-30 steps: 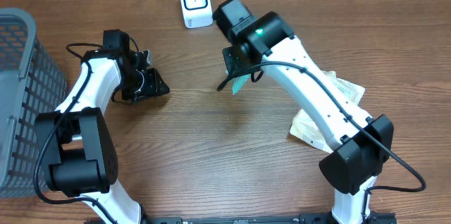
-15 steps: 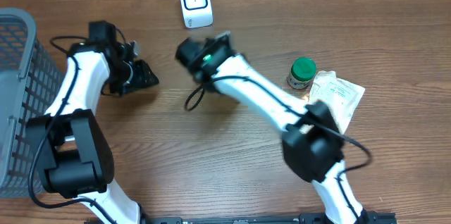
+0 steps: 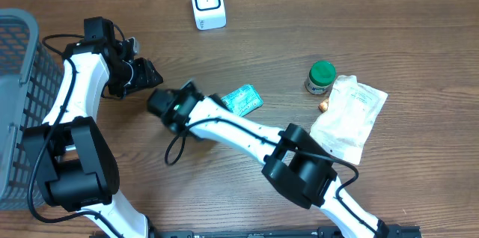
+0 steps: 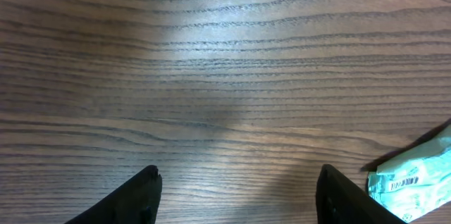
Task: Scan the item barcode
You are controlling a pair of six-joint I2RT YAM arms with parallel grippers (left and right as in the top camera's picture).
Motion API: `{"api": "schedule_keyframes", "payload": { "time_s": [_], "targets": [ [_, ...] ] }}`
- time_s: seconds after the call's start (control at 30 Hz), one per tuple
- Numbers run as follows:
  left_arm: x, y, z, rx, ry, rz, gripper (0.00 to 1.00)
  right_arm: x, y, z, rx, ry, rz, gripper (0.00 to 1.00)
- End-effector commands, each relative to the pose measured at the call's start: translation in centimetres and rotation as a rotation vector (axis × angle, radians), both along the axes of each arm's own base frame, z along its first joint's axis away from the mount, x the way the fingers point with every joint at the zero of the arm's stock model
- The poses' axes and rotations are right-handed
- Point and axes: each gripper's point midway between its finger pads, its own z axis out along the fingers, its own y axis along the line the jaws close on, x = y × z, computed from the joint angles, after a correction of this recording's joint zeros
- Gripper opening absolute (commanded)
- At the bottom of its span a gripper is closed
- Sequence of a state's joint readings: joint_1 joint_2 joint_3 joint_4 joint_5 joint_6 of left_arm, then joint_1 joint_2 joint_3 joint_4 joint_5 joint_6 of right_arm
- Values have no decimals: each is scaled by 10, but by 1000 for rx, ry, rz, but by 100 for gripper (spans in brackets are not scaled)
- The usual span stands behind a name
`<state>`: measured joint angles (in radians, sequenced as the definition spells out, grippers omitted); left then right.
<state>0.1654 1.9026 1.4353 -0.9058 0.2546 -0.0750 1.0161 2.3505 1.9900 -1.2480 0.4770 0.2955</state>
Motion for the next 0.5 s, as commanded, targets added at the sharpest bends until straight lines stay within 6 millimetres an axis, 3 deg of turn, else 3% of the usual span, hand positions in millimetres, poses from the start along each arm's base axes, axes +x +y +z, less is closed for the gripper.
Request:
{"api": "schedule_keyframes", "payload": {
  "time_s": [0.0,0.1,0.2,0.33,0.47],
  "targets": [
    [4,3,2,23,-9,2,59,-9,27,10,133,101,35,63],
    [4,3,2,22,-7,2,63,5,23,29,202,113,-5,63],
    [4,3,2,19,-7,2,71,23,5,51,274,144,-62,63],
    [4,2,1,19,-6,1,100,41,-28,80,385,241,-81,63],
    [4,1,1,16,-4,11,100,61,-74,93,481,348,-98,66]
  ]
}}
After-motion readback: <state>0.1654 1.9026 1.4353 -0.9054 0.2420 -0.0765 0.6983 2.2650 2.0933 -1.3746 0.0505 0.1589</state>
